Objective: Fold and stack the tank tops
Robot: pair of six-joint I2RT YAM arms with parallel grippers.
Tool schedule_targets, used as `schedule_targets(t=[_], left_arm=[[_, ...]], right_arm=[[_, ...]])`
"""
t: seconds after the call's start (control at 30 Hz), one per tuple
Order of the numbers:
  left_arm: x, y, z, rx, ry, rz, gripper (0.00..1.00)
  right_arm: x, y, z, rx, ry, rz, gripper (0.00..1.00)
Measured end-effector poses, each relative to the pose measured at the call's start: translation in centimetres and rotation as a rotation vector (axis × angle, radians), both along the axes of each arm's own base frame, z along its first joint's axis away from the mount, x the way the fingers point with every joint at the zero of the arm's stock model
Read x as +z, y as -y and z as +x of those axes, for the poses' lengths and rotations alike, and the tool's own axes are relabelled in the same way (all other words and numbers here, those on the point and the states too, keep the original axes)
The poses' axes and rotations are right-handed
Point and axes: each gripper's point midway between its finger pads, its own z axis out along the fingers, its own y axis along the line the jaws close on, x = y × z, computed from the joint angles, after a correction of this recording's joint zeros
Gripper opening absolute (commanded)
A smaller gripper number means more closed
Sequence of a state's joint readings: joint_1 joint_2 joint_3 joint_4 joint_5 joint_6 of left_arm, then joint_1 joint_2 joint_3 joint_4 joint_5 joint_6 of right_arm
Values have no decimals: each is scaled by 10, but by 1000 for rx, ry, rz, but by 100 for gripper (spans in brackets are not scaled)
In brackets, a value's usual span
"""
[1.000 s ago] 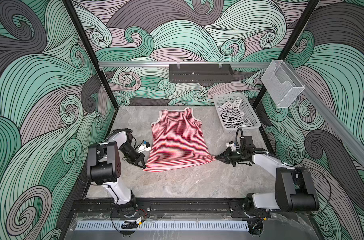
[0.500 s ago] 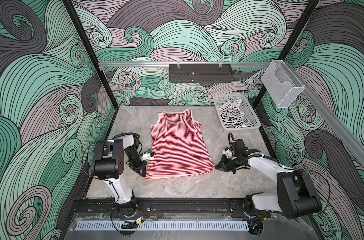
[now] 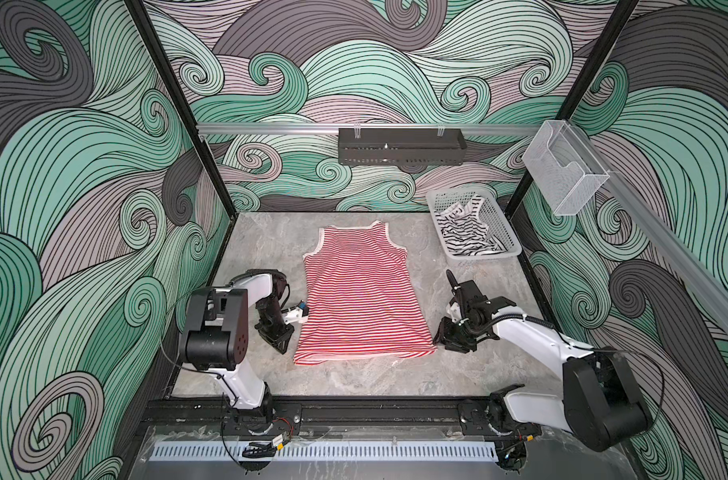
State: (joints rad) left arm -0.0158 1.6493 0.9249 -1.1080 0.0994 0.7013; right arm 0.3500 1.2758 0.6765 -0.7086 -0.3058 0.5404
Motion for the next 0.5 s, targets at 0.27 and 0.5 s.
schedule_targets(t=[0.27, 0.5], left_arm=[[57, 33, 66, 49, 270, -128, 26], [56, 62, 174, 112, 389, -143, 25]], right_arm=[[39, -30, 23, 52, 146, 16, 36], [-9, -72, 14, 141, 15, -38, 35]])
